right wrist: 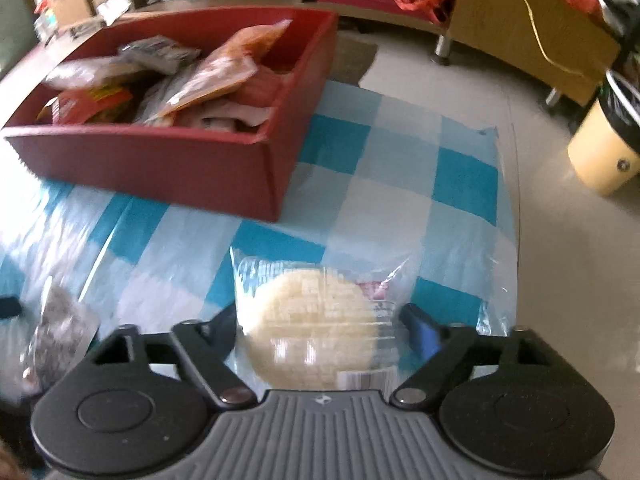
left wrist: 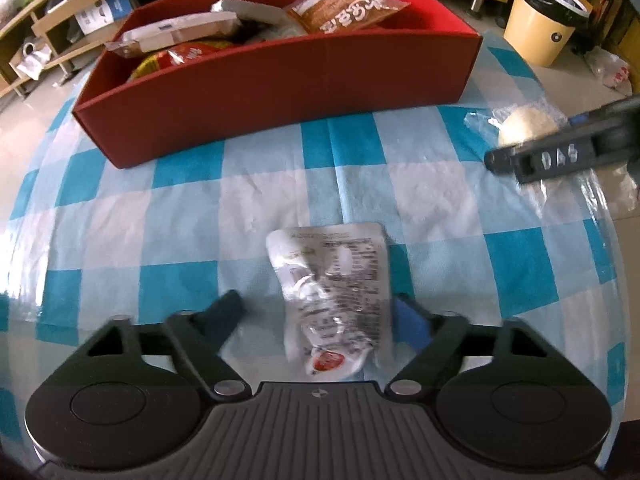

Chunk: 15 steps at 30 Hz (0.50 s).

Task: Organize snacks
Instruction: 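Close the left tool on the white foil sachet while the right tool closes on the bun bag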

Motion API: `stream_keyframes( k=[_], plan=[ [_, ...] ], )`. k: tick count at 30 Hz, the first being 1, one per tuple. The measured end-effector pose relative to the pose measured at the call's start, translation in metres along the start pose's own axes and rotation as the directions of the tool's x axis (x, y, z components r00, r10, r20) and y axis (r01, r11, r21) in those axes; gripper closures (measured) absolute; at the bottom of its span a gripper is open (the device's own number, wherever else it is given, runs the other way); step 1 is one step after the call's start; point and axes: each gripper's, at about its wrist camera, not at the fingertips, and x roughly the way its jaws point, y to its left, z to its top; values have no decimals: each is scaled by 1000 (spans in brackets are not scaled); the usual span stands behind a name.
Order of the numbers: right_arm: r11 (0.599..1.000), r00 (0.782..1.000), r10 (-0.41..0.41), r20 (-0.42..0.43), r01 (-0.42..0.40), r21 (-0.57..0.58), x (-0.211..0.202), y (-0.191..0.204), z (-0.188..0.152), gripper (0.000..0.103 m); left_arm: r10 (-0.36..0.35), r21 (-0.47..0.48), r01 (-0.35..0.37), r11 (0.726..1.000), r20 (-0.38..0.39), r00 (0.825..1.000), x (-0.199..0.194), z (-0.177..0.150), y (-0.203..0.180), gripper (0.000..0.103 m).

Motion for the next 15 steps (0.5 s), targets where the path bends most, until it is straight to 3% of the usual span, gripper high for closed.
stream_keyframes(
  k=[2,10,15],
  plan=[
    [1000,1000,-13,4,13,-20,-4,8,-4,34,4,-6,-4,1000,2,1000,-4,-2,3,41],
    [1000,999,23,48,-24,20,-33,23,-12,36,-51,-75,49,996,-18,999,-15,-6,19,46],
    [997,992,59,107,-64,47,-57,31,-11,36,-59,-111,59,992,8,998,-29,-6,27,48]
  ],
)
